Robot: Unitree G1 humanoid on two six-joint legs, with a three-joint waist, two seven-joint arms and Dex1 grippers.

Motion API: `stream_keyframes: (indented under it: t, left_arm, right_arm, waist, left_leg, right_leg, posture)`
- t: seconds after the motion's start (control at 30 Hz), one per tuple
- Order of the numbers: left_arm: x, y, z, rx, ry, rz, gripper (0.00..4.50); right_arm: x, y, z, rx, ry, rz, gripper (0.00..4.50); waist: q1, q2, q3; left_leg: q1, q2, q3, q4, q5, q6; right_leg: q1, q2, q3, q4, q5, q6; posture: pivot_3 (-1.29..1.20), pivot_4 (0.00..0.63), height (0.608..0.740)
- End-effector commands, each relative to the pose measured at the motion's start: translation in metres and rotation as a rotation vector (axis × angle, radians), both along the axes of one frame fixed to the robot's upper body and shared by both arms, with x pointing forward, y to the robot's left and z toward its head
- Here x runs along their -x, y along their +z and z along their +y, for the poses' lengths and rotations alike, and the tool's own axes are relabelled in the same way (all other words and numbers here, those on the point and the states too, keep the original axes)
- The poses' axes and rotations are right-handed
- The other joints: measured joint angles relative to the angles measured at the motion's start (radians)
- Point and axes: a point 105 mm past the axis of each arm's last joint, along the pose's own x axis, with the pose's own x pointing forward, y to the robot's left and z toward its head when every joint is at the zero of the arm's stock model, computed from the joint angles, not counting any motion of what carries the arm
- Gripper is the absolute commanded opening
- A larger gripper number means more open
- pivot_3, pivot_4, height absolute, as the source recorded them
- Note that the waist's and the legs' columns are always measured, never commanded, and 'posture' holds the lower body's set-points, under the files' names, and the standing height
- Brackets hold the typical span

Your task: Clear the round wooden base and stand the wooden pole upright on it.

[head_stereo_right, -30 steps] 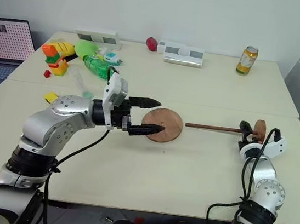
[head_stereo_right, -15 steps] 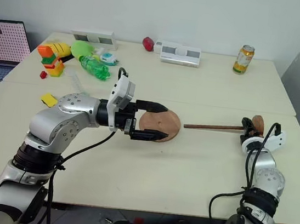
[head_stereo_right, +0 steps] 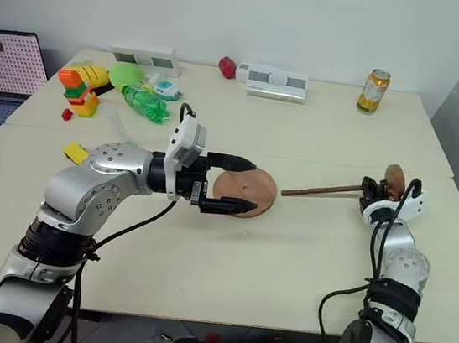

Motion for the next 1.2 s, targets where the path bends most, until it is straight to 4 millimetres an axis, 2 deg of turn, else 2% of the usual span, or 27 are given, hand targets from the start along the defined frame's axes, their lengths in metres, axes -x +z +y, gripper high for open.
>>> stream_keyframes:
  t: [0.03,0.07,0.1,0.13,0.2,0.27,0.37,0.47,0.6,0.73,1.03,1.2]
  left_arm:
    - [0.001,0.014,0.007,0.031,0.029,-0.054,4.5]
    - [0.001,0.015,0.01,0.038,0.044,-0.062,4.5]
    - [-0.001,0.016,0.015,0.054,0.083,-0.072,4.5]
    - [-0.001,0.017,0.018,0.065,0.112,-0.079,4.5]
    - [0.009,0.004,0.027,0.078,0.18,-0.09,4.5]
    - [0.025,-0.015,0.037,0.108,0.28,-0.082,4.5]
    - [0.04,-0.031,0.046,0.112,0.373,-0.093,4.5]
    - [0.049,-0.052,0.064,0.106,0.534,-0.089,4.5]
    - [0.058,-0.07,0.081,0.093,0.68,-0.101,4.5]
    - [0.063,-0.078,0.083,0.104,0.731,-0.101,4.5]
    - [0.059,-0.074,0.078,0.145,0.725,-0.088,4.5]
    - [0.056,-0.073,0.074,0.149,0.707,-0.085,4.5]
  right_arm:
    - [0.001,0.026,0.002,0.209,0.024,-0.062,0.39]
    - [0.001,0.04,0.01,0.294,0.054,-0.105,0.39]
    - [0.001,0.064,0.025,0.414,0.102,-0.189,0.39]
    - [0.002,0.08,0.037,0.496,0.136,-0.249,0.39]
    - [0.009,0.129,0.08,0.705,0.245,-0.449,0.39]
    - [0.016,0.164,0.121,0.813,0.325,-0.605,0.39]
    - [0.024,0.184,0.151,0.868,0.379,-0.713,0.39]
    - [0.039,0.2,0.187,0.918,0.467,-0.831,0.39]
    - [0.049,0.201,0.211,0.959,0.534,-0.894,0.39]
    - [0.052,0.19,0.227,0.982,0.616,-0.889,0.39]
    - [0.042,0.166,0.215,1.15,0.661,-0.787,0.39]
    - [0.038,0.158,0.213,1.174,0.661,-0.749,0.39]
  waist:
    - [0.0,0.001,0.0]
    - [0.0,0.001,0.001]
    - [0.0,0.002,0.001]
    - [0.0,0.002,0.001]
    - [-0.006,0.004,0.002]
    - [-0.018,0.005,0.002]
    - [-0.023,0.004,0.003]
    - [0.001,0.002,0.003]
    - [0.03,0.003,0.003]
    - [0.047,0.003,0.003]
    - [0.045,0.003,0.003]
    - [0.035,0.003,0.003]
  left_leg:
    - [0.0,0.0,0.0,0.0,0.0,0.0]
    - [0.0,0.0,0.0,0.0,0.0,0.0]
    - [0.0,0.0,0.0,0.0,0.0,0.0]
    - [0.0,0.0,0.0,0.0,0.0,0.0]
    - [0.0,0.0,0.0,0.0,0.0,0.0]
    - [0.0,0.0,0.001,-0.001,0.0,0.0]
    - [0.0,0.002,0.001,-0.002,0.0,-0.001]
    - [-0.006,0.003,-0.005,0.001,-0.001,0.001]
    - [-0.007,0.0,-0.005,0.001,-0.001,0.001]
    - [-0.009,-0.001,-0.006,0.002,-0.001,0.001]
    - [-0.009,-0.002,-0.006,0.001,-0.001,0.002]
    - [-0.009,-0.001,-0.006,0.001,-0.001,0.002]
  right_leg:
    - [0.0,0.0,0.0,0.0,0.0,0.0]
    - [0.0,0.0,0.0,0.0,0.0,0.0]
    - [0.0,-0.001,0.0,0.0,0.0,0.0]
    - [0.0,-0.001,0.0,0.0,0.0,0.0]
    - [-0.001,-0.001,0.0,0.0,0.0,0.0]
    - [-0.003,0.0,0.004,0.0,0.0,0.0]
    - [-0.005,0.002,0.008,0.0,0.0,0.0]
    - [-0.005,0.002,-0.003,-0.001,0.0,0.0]
    - [-0.004,-0.004,-0.003,-0.002,0.0,0.0]
    - [-0.005,-0.005,-0.005,-0.003,0.0,0.0]
    - [-0.005,-0.003,-0.005,-0.003,0.0,0.0]
    - [-0.005,-0.003,-0.005,-0.002,0.0,0.0]
  posture:
    - [0.0,0.15,0.74]
    - [0.0,0.15,0.74]
    - [0.0,0.15,0.74]
    - [0.0,0.15,0.74]
    - [0.0,0.15,0.74]
    - [0.0,0.15,0.74]
    - [0.0,0.15,0.74]
    - [0.0,0.15,0.74]
    - [0.0,0.15,0.74]
    - [0.0,0.15,0.74]
    - [0.0,0.15,0.74]
    - [0.0,0.15,0.74]
